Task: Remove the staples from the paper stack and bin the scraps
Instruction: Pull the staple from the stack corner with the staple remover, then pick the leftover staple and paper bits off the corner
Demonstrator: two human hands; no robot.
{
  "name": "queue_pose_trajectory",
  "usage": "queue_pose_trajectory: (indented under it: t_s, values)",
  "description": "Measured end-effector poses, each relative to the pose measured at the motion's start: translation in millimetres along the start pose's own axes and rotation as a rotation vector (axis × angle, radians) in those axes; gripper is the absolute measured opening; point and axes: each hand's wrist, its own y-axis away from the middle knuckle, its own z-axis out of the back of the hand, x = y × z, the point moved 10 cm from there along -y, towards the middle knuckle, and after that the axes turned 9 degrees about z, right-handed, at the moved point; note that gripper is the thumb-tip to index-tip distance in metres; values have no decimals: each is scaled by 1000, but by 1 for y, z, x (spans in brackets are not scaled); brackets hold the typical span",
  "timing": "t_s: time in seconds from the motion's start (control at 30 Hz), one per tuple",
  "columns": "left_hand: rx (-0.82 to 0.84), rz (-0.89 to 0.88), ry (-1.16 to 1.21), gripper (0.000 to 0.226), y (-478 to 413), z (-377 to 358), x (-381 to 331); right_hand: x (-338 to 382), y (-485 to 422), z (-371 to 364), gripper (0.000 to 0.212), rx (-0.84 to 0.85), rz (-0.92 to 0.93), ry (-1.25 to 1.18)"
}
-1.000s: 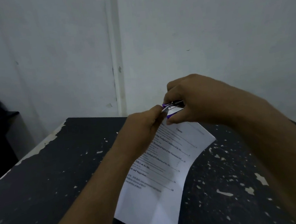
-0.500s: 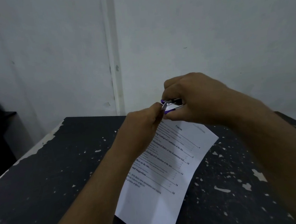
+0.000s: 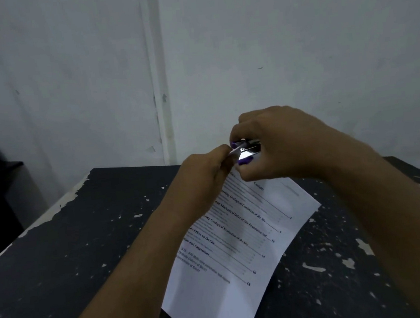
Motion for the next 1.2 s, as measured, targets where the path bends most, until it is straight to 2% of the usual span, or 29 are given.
queue_pose_trajectory:
  t_s: [0.17, 0.27, 0.47, 0.7, 0.87, 1.03, 1.2]
  values:
    - [65, 42, 34, 18, -2, -7, 6, -4, 4, -8, 36, -10, -29, -2]
    - [86, 101, 46, 29, 2, -11, 21, -16, 8, -5, 48, -40, -82, -17]
    - [66, 216, 117, 34, 2, -16, 49, -39, 14, -17, 47, -48, -182, -74]
    - [44, 389, 199, 36, 5, -27, 83, -50, 22, -73, 37, 4, -278, -199]
    - [48, 493, 268, 39, 15, -41, 105, -58, 29, -116, 27, -27, -348, -287]
    - [46, 613, 292, 39, 30, -62, 135, -71, 44, -169, 36, -9, -476, -337]
    - [16, 703, 310, 37, 51, -82, 165, -94, 81, -220, 42, 24, -692, -385]
